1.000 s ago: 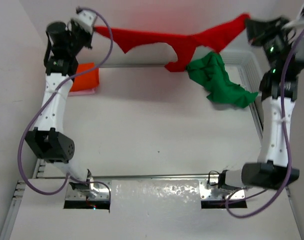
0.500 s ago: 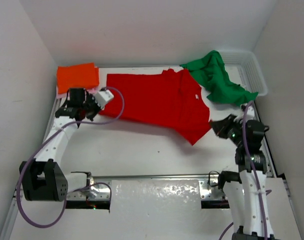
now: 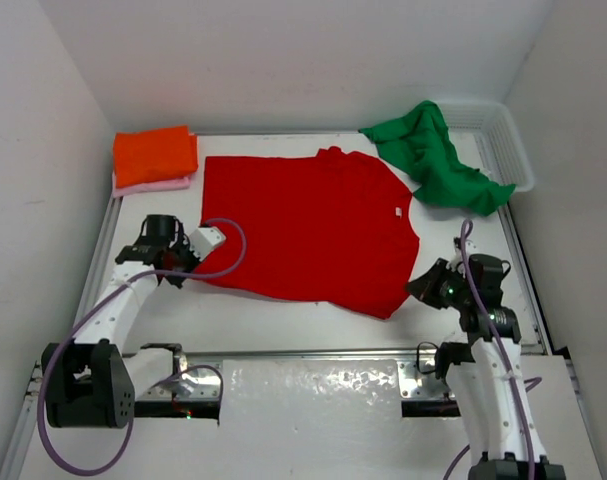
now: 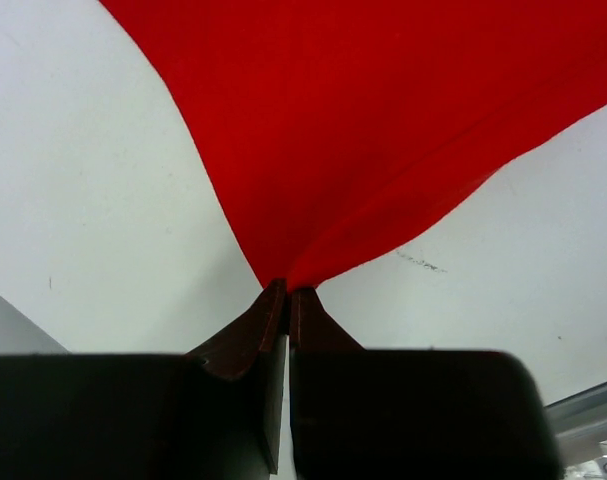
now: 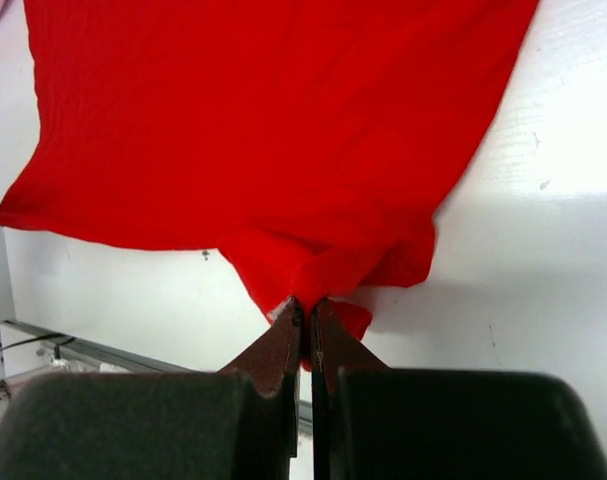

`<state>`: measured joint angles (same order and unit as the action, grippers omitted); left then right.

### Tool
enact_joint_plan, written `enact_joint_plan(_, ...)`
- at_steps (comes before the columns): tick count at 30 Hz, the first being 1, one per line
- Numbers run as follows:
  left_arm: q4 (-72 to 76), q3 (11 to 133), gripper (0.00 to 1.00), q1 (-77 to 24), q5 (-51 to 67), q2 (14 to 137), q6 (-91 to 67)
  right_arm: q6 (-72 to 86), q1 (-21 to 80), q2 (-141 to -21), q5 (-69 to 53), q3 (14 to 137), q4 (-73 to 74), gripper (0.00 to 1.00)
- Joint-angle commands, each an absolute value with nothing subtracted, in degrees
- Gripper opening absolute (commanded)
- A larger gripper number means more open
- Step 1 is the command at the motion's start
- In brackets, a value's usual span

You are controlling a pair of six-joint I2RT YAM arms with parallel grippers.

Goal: Fold and stack the t-shirts
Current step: Fold the flattened tshirt in 1/3 of the way

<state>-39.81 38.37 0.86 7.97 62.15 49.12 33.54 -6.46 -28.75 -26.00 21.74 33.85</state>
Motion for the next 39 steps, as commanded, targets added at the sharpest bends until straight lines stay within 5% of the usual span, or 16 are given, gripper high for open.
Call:
enact_joint_plan(1,-38.1,41.2,0.00,1.8,9.0,61.8,45.4,32.2,-6.0,-33.4,-26.3,24.1,25.3,0.00)
enact_joint_plan(19,-27.6,59.4,0.00,3.0,10.8,86.6,33.7,23.0,-4.7,-77.2,-27.6,48.9,3.1,0.00)
enact_joint_plan(39,-23.3,61.2,0.00,4.5,6.1,96.3,30.4,14.2,-3.3,-94.5,-27.4,68.6,9.7,0.00)
